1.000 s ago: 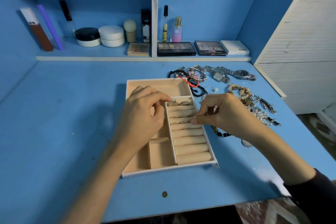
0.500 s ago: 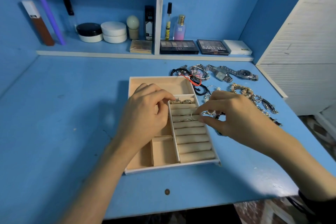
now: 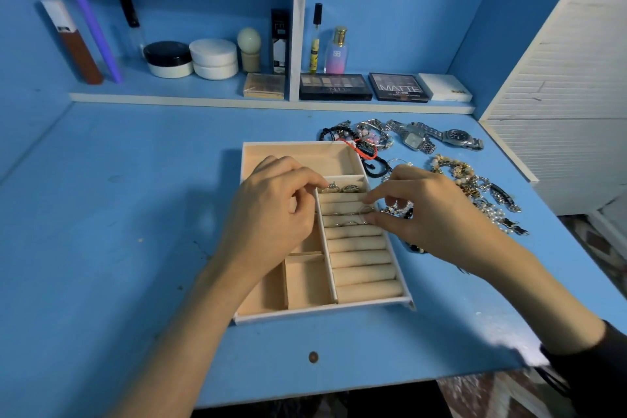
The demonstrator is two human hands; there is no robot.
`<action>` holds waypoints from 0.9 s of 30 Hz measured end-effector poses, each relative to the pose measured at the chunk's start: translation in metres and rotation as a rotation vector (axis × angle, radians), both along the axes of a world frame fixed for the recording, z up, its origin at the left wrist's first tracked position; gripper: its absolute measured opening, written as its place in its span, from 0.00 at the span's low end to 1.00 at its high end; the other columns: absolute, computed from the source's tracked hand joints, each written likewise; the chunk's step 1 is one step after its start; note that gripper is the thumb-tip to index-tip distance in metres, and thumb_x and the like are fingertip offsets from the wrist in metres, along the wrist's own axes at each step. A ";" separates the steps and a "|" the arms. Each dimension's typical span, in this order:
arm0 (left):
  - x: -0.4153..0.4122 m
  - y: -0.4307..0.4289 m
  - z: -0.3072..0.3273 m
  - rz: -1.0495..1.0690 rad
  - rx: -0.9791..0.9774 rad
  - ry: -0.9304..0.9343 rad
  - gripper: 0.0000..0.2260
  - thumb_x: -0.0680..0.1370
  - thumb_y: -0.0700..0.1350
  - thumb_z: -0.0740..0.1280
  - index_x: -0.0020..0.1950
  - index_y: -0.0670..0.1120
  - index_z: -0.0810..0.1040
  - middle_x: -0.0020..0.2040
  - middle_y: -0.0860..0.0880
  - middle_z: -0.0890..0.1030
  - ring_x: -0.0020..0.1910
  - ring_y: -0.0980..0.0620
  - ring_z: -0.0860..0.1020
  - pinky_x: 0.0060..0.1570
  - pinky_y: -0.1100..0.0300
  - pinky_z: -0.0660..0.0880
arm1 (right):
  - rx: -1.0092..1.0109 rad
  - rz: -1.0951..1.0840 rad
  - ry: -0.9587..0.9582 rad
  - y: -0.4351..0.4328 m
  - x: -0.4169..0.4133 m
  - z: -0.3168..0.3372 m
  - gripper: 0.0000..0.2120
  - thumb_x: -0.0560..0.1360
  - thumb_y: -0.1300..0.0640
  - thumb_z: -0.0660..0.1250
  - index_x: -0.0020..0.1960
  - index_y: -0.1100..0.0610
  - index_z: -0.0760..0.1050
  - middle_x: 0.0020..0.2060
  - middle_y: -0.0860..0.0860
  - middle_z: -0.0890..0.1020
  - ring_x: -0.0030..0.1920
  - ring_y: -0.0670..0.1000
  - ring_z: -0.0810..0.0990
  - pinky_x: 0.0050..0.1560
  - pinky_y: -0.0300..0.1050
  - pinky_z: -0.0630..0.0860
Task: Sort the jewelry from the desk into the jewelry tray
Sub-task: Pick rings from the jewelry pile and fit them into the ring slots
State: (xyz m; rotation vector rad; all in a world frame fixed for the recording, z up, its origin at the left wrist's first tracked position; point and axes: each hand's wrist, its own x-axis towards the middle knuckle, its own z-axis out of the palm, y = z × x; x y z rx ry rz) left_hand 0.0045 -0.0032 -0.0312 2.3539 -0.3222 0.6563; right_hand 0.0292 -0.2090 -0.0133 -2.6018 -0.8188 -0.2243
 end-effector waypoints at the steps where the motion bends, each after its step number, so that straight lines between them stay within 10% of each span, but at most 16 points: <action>1: 0.000 0.000 0.000 0.000 -0.002 0.001 0.13 0.71 0.37 0.60 0.43 0.46 0.83 0.38 0.53 0.79 0.38 0.61 0.68 0.39 0.77 0.63 | 0.010 0.008 0.004 0.000 0.000 0.000 0.08 0.70 0.51 0.72 0.48 0.51 0.82 0.36 0.46 0.73 0.36 0.49 0.74 0.37 0.54 0.76; 27: 0.000 0.000 -0.001 -0.019 -0.011 0.001 0.14 0.72 0.40 0.58 0.43 0.47 0.83 0.38 0.53 0.79 0.38 0.60 0.69 0.38 0.72 0.66 | -0.095 0.011 -0.351 0.003 -0.015 -0.010 0.05 0.68 0.56 0.69 0.39 0.53 0.84 0.30 0.49 0.73 0.30 0.52 0.73 0.28 0.38 0.60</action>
